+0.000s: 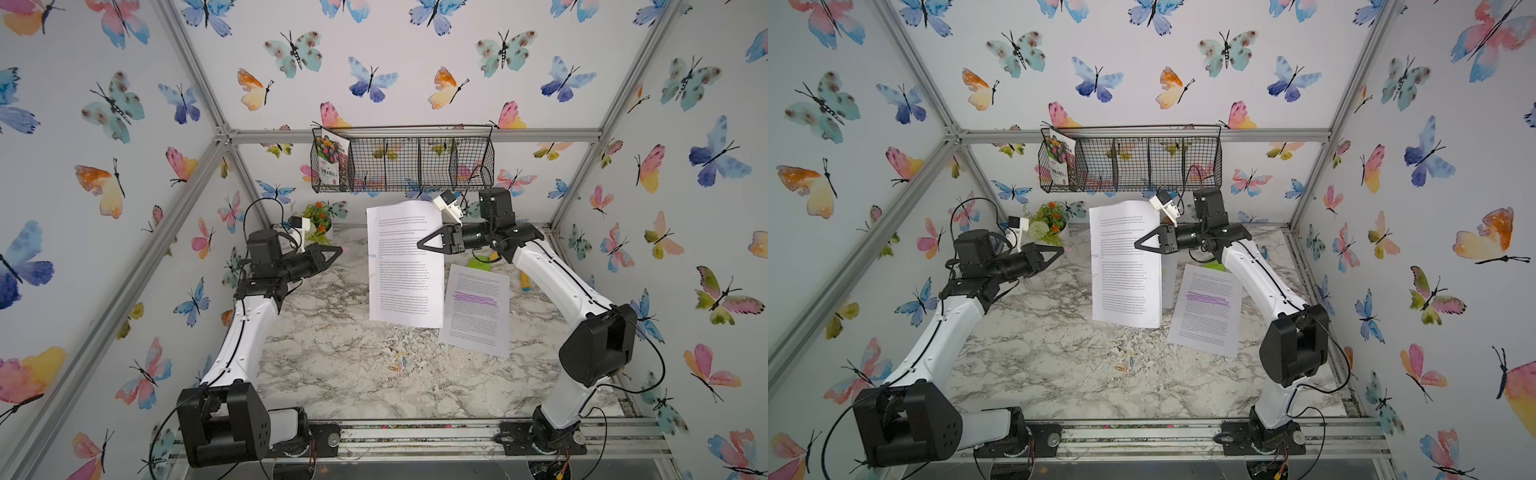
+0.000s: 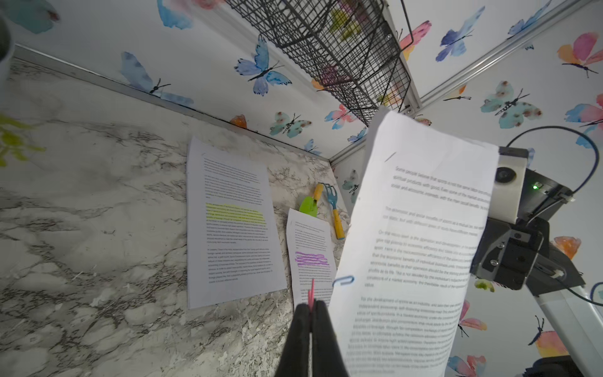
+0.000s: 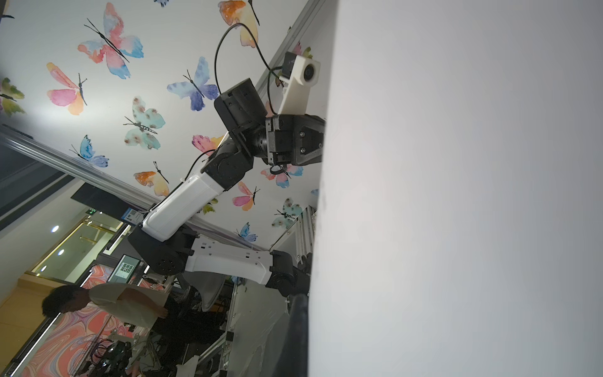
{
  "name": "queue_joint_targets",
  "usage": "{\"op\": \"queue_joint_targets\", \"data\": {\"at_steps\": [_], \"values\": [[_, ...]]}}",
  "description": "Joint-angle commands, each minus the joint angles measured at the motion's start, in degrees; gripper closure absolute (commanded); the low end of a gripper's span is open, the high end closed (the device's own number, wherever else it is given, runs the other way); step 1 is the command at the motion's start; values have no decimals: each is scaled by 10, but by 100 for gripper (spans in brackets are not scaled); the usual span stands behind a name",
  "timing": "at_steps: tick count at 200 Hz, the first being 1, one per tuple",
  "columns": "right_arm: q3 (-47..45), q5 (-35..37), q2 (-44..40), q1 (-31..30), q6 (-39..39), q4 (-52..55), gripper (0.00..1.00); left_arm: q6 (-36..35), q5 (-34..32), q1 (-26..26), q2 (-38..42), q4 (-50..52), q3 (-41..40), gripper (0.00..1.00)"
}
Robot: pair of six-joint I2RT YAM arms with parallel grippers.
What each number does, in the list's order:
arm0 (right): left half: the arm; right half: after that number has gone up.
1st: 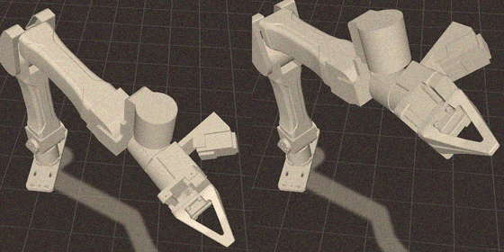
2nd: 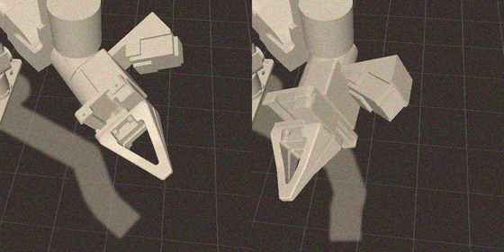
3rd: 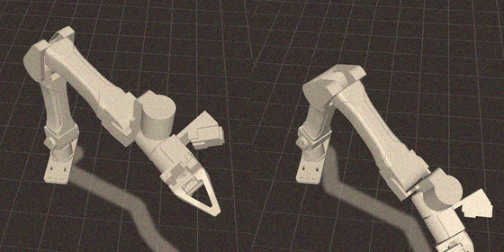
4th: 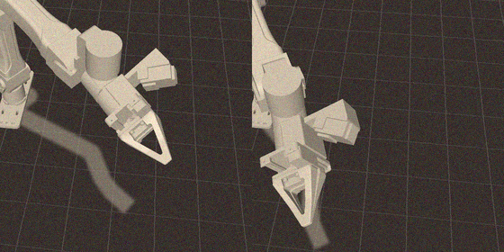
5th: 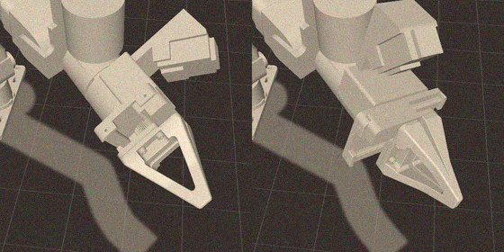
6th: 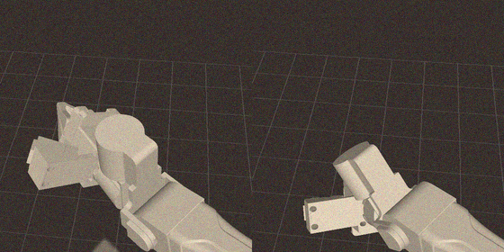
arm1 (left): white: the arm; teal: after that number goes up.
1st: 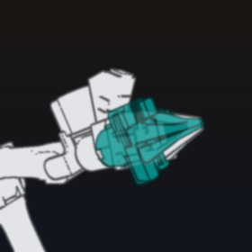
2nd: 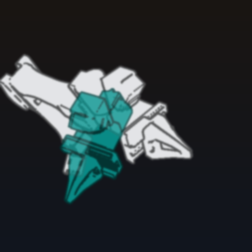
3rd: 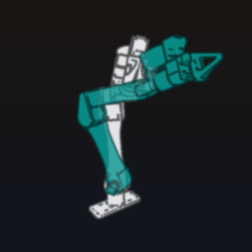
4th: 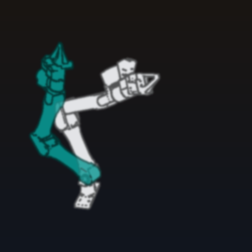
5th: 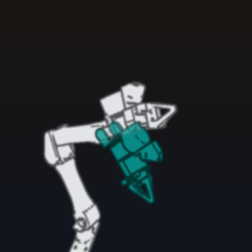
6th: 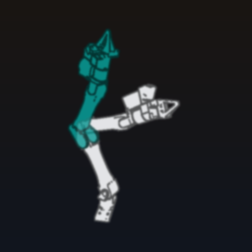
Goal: Unclip the paperclips from the documents
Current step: Remove the paper clip from the document, then place the paper clip at the center of the board.
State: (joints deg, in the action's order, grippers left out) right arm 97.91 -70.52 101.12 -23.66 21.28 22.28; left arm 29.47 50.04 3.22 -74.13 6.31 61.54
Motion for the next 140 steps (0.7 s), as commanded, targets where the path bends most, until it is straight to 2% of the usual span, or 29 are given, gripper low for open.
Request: {"op": "queue_joint_targets", "data": {"at_steps": [1, 33, 61, 80, 103, 140], "values": [[-7, -13, -23, -2, -16, 13, 98, -19, -12, 2, 15, 20, -9, 100], [-10, 11, -23, -2, -19, 22, 98, -58, -34, -3, 18, 93, -13, 100], [4, 91, -9, 2, -35, 49, 98, -122, -82, -53, 12, 206, -47, 100], [26, 134, 11, 13, -35, 65, 98, -125, -110, -107, 13, 225, -99, 100], [56, 159, 34, 29, -41, 89, 98, -94, -143, -185, 20, 193, -164, 100], [101, 180, 61, 40, -68, 145, 98, -67, -198, -287, -14, 170, -194, 100]]}}
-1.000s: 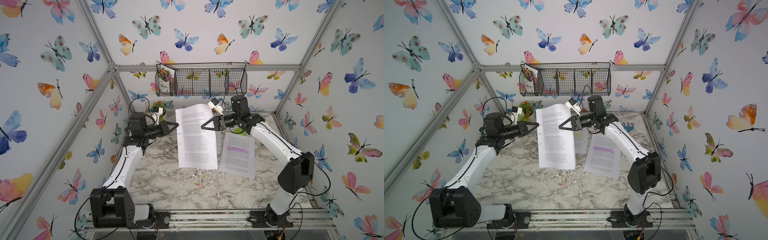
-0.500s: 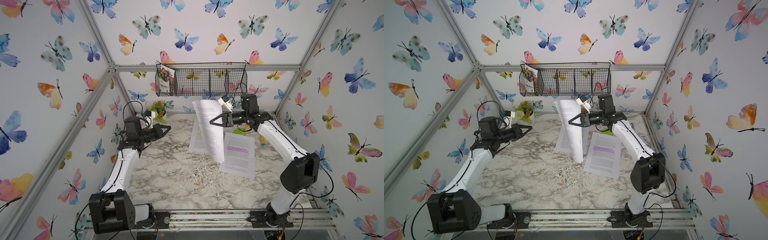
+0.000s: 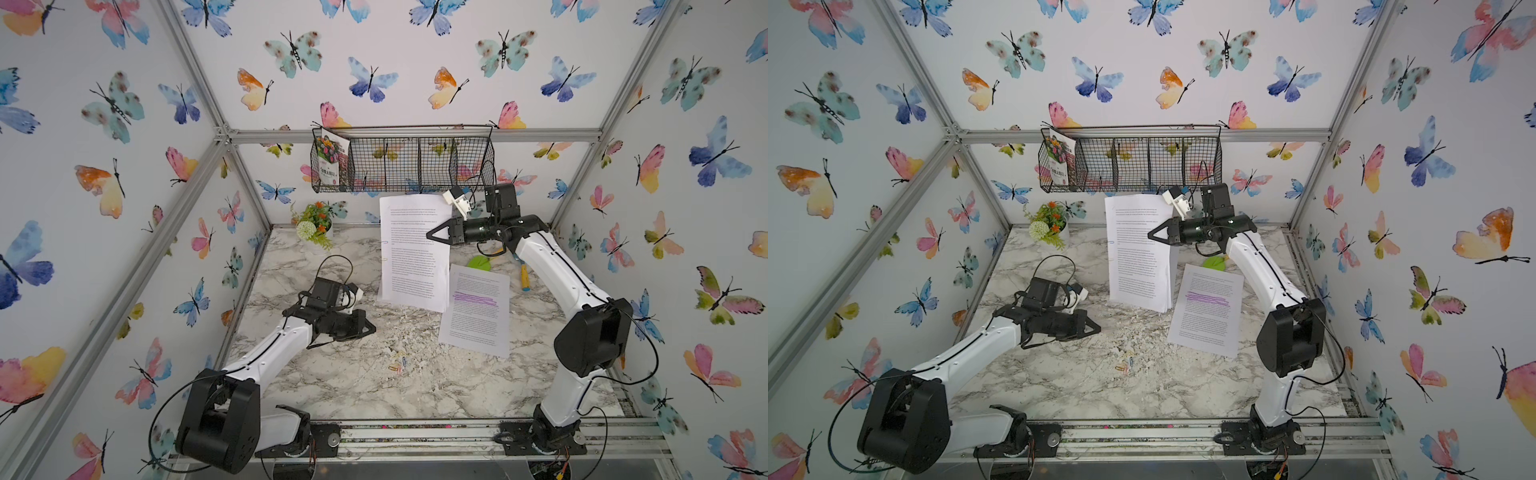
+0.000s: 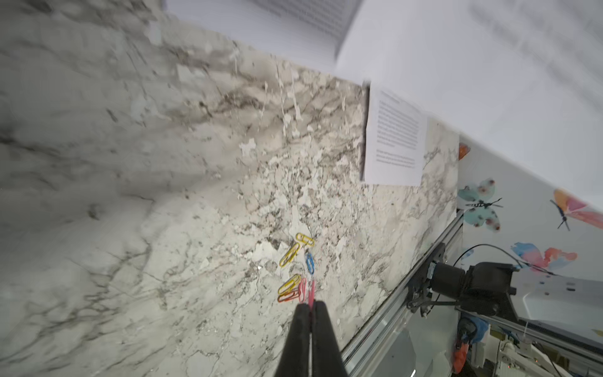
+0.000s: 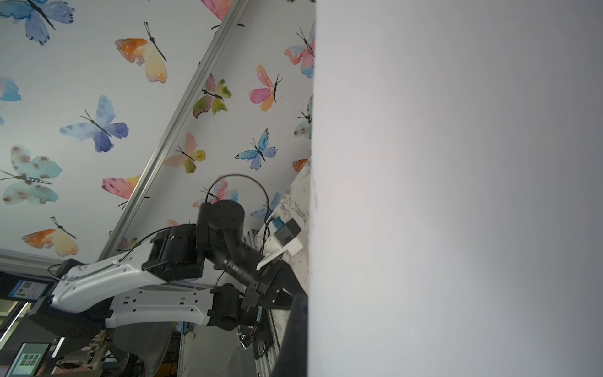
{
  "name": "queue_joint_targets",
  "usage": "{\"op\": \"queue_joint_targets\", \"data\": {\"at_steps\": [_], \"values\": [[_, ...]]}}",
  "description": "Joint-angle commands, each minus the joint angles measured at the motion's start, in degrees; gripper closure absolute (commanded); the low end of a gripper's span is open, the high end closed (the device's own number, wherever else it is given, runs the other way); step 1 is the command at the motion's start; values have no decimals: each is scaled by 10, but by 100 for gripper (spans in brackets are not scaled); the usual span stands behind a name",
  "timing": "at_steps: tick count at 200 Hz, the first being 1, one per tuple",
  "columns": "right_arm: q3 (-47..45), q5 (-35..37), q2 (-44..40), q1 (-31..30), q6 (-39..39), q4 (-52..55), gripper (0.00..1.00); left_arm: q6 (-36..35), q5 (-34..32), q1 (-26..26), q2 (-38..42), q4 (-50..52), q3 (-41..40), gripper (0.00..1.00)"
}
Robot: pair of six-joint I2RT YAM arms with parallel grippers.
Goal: Unclip the paperclips from the documents
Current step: Place the paper clip at the center of the board.
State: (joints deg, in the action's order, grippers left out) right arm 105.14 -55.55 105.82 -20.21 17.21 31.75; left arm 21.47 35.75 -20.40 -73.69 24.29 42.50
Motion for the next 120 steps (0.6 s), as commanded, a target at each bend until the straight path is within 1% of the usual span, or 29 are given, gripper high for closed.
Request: {"op": "queue_joint_targets", "data": {"at_steps": [1, 34, 41, 43, 47, 60, 81, 87, 95, 111, 120], "values": [[28, 30, 14, 5, -28, 51, 98, 13, -56, -51, -19, -10, -3, 100], [9, 36, 6, 5, -31, 59, 98, 25, -75, -94, -42, -22, -16, 100], [1, 38, 2, 5, -31, 59, 98, 29, -75, -96, -44, -29, -22, 100], [-1, 38, 1, 5, -31, 59, 98, 30, -90, -97, -44, -30, -24, 100], [-5, 41, -2, 5, -32, 59, 98, 32, -95, -98, -46, -34, -26, 100], [-20, 46, -10, 5, -34, 59, 98, 37, -98, -98, -50, -45, -36, 100], [-36, 50, -20, 5, -36, 59, 98, 40, -98, -98, -63, -58, -47, 89], [-40, 49, -21, 5, -36, 59, 98, 41, -95, -98, -65, -63, -49, 85], [-45, 50, -25, 5, -36, 58, 98, 40, -94, -99, -69, -65, -49, 78], [-52, 52, -30, 5, -36, 56, 98, 39, -100, -99, -72, -63, -43, 68], [-56, 52, -34, 5, -36, 54, 98, 35, -108, -101, -70, -58, -36, 65]]}}
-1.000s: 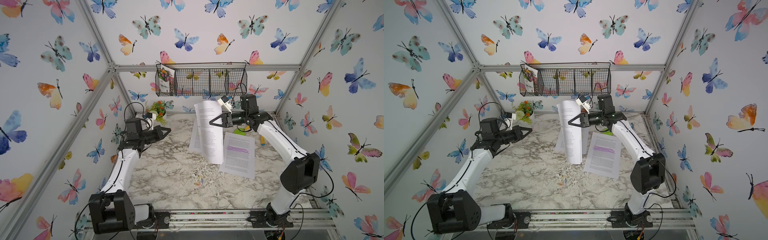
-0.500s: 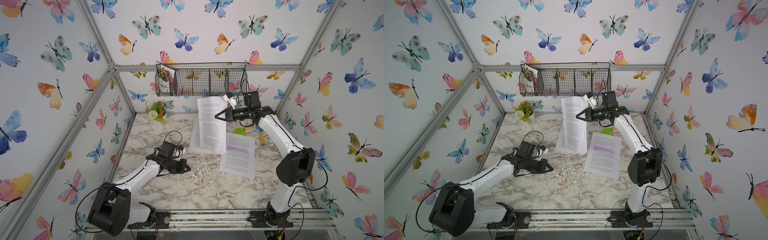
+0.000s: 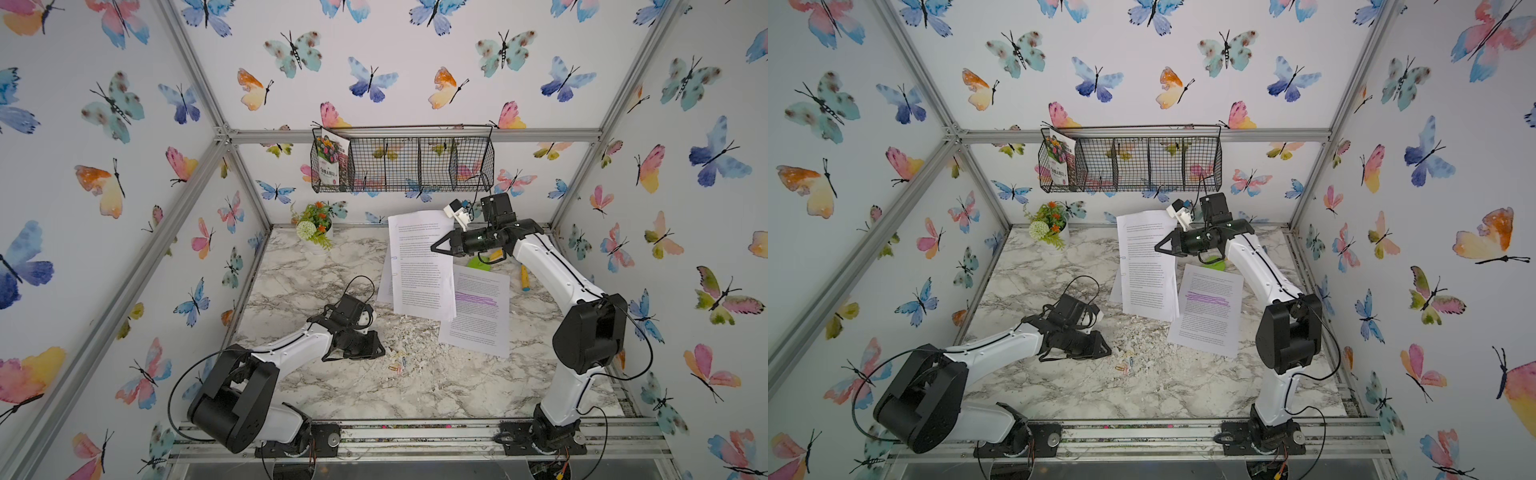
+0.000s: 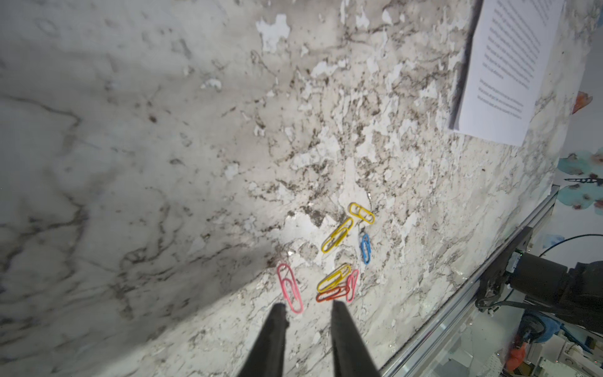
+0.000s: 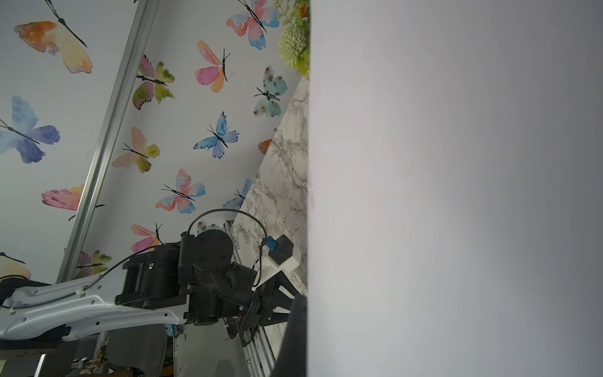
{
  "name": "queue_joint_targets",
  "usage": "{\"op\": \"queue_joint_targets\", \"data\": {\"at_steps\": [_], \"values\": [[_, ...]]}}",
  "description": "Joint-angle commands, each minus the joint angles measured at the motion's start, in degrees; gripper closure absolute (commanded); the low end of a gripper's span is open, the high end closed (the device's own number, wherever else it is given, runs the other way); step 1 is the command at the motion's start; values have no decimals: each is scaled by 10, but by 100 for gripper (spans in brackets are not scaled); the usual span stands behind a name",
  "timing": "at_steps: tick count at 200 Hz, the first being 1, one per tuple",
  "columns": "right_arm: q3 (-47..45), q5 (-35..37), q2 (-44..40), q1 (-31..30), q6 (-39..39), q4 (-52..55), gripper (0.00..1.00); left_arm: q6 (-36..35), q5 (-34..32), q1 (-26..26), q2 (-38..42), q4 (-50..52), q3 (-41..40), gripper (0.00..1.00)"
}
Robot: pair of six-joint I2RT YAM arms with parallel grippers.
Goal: Unclip the paperclips from the documents
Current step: Place the paper clip at the center of the board.
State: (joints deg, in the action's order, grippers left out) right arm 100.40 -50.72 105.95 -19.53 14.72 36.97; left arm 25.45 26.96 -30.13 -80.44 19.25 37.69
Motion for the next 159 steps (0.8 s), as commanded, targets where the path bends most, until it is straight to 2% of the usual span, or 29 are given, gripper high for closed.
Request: {"op": "queue_joint_targets", "data": {"at_steps": [1, 8, 20, 52, 57, 59, 80, 97, 128, 136, 159], "values": [[-9, 3, -35, -2, -11, 2, 98, -5, -21, -4, -2, -7, 14, 65], [-11, 4, -38, -2, -12, 1, 98, -8, -32, -4, 2, 0, 20, 64], [-14, 5, -41, -2, -14, -1, 98, -14, -56, -5, 13, 16, 36, 56], [-16, 6, -48, -2, -18, -4, 98, -39, -136, -5, 61, 64, 94, 23], [-17, 6, -50, -2, -18, -6, 98, -46, -148, -5, 71, 70, 105, 3], [-16, 6, -50, -2, -19, -7, 98, -49, -153, -5, 76, 73, 109, 0], [-15, 8, -56, -2, -19, -18, 98, -83, -210, -5, 124, 88, 163, 1], [-10, 7, -59, -2, -18, -25, 98, -75, -282, -1, 160, 83, 207, 1], [-12, -1, -65, -2, -16, -41, 98, -130, -340, 17, 182, 85, 262, 1], [-15, -5, -67, -2, -14, -47, 98, -136, -339, 29, 180, 85, 265, 1], [-26, -35, -76, -2, -8, -70, 98, -138, -263, 76, 164, 86, 265, 1]]}}
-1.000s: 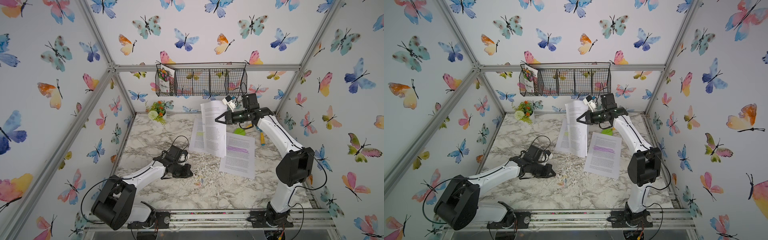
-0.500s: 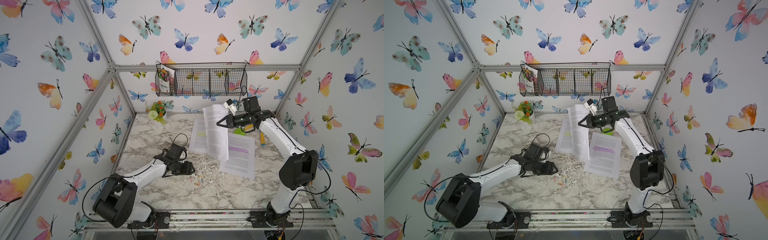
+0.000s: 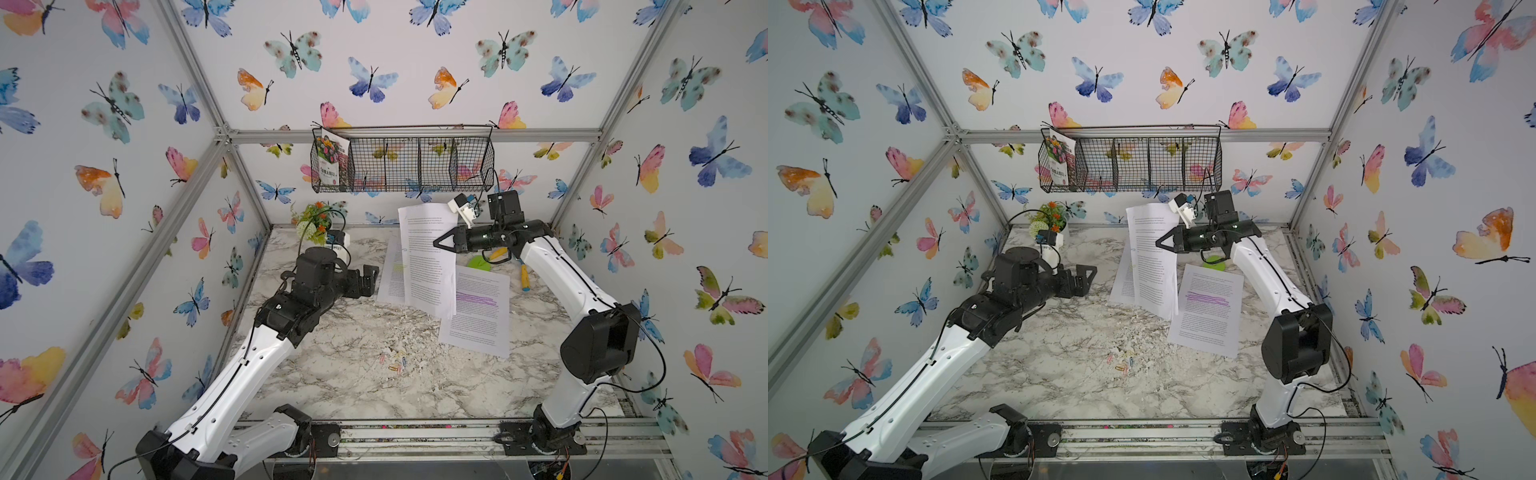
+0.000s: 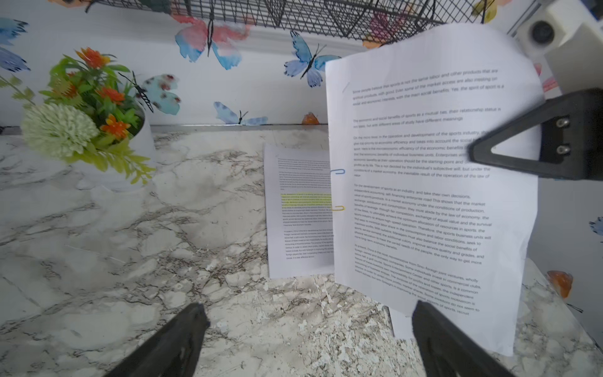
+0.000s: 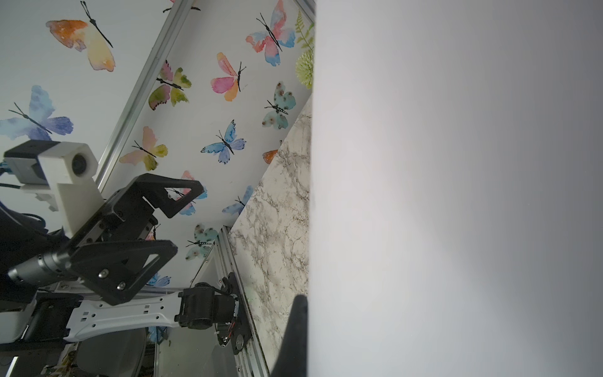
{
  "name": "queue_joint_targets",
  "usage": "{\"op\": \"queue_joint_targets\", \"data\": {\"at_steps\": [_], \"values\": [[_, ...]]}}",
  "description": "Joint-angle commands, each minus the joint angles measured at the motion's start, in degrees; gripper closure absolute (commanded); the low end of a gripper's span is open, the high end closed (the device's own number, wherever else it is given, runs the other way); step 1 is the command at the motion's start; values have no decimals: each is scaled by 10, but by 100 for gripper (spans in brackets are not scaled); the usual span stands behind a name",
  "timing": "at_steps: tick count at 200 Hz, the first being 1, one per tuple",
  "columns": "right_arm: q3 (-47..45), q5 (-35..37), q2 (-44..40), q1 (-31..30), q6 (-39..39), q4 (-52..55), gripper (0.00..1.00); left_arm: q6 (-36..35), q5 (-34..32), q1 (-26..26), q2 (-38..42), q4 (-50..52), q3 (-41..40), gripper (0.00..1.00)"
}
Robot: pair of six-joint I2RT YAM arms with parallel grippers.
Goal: Unclip the paperclips from the documents
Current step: Place the paper clip at the center of the board, then remove the paper clip from the document.
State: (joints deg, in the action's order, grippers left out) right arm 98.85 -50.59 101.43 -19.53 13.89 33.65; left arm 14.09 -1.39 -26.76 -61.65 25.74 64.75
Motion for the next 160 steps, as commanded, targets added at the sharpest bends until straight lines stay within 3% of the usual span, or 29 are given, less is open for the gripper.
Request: {"op": "queue_joint_targets", "data": {"at_steps": [1, 59, 102, 160], "values": [[-12, -38, -30, -2, 0, -39, 98, -24, 24, 45, -26, 21, -6, 1], [-41, -137, -66, -20, 6, -82, 98, 24, 224, 134, -73, -31, 30, 0], [-30, -192, -76, -45, 21, -119, 98, 44, 386, 145, -89, -112, 60, 0], [-41, -238, -96, -72, 139, -310, 98, 57, 462, 145, -84, -169, 45, 3]]}}
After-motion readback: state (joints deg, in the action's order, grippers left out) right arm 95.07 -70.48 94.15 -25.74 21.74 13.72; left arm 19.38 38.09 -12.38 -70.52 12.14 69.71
